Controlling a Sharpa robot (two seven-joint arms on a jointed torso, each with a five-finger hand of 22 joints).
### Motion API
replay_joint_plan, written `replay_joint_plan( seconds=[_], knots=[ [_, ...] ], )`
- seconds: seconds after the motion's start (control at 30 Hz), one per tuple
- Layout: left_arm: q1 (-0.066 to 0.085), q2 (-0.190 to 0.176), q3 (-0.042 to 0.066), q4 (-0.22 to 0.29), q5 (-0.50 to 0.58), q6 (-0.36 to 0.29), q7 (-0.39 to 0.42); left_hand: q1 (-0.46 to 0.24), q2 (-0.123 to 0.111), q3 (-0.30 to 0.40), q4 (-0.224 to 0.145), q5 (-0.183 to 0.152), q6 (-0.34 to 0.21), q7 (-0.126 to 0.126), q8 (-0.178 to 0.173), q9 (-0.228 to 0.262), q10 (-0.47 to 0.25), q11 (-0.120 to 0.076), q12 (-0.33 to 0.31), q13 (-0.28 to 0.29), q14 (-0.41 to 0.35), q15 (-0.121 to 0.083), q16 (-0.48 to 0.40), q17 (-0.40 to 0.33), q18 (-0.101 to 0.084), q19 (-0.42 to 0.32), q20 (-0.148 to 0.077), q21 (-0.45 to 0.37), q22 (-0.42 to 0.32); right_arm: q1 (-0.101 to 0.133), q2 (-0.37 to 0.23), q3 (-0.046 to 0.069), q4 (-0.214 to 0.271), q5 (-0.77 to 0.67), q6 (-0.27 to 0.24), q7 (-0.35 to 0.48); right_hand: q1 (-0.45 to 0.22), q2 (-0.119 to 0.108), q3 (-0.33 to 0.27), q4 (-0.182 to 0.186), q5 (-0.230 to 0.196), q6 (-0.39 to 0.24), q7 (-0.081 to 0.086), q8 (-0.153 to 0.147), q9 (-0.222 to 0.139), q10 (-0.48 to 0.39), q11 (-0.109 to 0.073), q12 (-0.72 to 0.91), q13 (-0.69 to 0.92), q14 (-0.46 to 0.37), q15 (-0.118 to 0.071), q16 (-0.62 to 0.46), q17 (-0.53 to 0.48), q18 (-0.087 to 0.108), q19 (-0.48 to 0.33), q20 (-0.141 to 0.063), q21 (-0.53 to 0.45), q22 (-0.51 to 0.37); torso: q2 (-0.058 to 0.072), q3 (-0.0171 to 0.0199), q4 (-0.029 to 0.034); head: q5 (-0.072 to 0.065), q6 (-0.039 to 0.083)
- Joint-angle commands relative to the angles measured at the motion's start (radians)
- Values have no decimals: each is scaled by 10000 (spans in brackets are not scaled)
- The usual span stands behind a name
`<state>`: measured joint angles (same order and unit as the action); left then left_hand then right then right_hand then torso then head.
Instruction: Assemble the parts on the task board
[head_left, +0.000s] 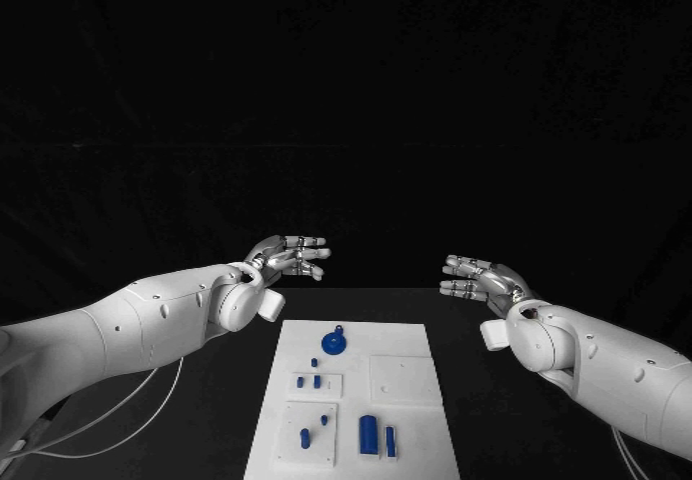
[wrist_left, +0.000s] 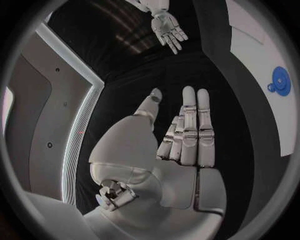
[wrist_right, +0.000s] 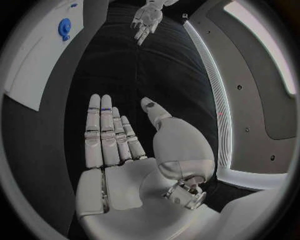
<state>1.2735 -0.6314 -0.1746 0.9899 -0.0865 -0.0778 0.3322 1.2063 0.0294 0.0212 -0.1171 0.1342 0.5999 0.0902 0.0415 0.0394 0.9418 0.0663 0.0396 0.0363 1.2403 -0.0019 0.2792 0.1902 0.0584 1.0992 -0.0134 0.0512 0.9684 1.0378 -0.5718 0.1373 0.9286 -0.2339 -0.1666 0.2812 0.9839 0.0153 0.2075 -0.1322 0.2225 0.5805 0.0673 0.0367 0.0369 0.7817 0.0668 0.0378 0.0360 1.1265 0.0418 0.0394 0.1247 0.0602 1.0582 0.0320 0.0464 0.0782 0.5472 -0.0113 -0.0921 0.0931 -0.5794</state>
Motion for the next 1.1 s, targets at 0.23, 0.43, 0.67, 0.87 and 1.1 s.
replay_joint_plan(
  seconds=[0.23, 0.43, 0.67, 0.87, 1.1],
  knots=[
    [-451, -293, 361, 1193, 168, -1438, 401, -12063, -294, -212, 1171, -1342, -5999, -902, -415, -394, -9418, -663, -396, -363, -12403, 19, -2792, -1902, -584, -10992, 134, -512, -9684, 27, -449, -292, 1412, 510, -1337, 543, -9839, -153, -2075, 1322, -2225, -5805, -673, -367, -369, -7817, -668, -378, -360, -11265, -418, -394, -1247, -602, -10582, -320, -464, -782, -23, 79, 649, -655, -143],
    [-1019, -673, 802, 2659, 390, -3183, 871, -12063, -294, -212, 1171, -1342, -5999, -902, -415, -394, -9418, -663, -396, -363, -12403, 19, -2792, -1902, -584, -10992, 134, -512, -9684, 60, -1019, -669, 3156, 1148, -2975, 1186, -9839, -153, -2075, 1322, -2225, -5805, -673, -367, -369, -7817, -668, -378, -360, -11265, -418, -394, -1247, -602, -10582, -320, -464, -782, -30, 112, 911, -920, -204],
    [-1707, -1133, 1336, 4437, 659, -5299, 1441, -12063, -294, -212, 1171, -1342, -5999, -902, -415, -394, -9418, -663, -396, -363, -12403, 19, -2792, -1902, -584, -10992, 134, -512, -9684, 98, -1672, -1101, 5156, 1879, -4853, 1924, -9839, -153, -2075, 1322, -2225, -5805, -673, -367, -369, -7817, -668, -378, -360, -11265, -418, -394, -1247, -602, -10582, -320, -464, -782, -30, 113, 921, -931, -206],
    [-2109, -1401, 1647, 5474, 816, -6533, 1773, -12063, -294, -212, 1171, -1342, -5999, -902, -415, -394, -9418, -663, -396, -363, -12403, 19, -2792, -1902, -584, -10992, 134, -512, -9684, 118, -2010, -1325, 6191, 2257, -5825, 2306, -9839, -153, -2075, 1322, -2225, -5805, -673, -367, -369, -7817, -668, -378, -360, -11265, -418, -394, -1247, -602, -10582, -320, -464, -782, -30, 113, 921, -931, -206],
    [-2235, -1486, 1746, 5801, 865, -6922, 1878, -12063, -294, -212, 1171, -1342, -5999, -902, -415, -394, -9418, -663, -396, -363, -12403, 19, -2792, -1902, -584, -10992, 134, -512, -9684, 122, -2082, -1373, 6414, 2339, -6034, 2388, -9839, -153, -2075, 1322, -2225, -5805, -673, -367, -369, -7817, -668, -378, -360, -11265, -418, -394, -1247, -602, -10582, -320, -464, -782, -30, 113, 921, -931, -206]
  ],
)
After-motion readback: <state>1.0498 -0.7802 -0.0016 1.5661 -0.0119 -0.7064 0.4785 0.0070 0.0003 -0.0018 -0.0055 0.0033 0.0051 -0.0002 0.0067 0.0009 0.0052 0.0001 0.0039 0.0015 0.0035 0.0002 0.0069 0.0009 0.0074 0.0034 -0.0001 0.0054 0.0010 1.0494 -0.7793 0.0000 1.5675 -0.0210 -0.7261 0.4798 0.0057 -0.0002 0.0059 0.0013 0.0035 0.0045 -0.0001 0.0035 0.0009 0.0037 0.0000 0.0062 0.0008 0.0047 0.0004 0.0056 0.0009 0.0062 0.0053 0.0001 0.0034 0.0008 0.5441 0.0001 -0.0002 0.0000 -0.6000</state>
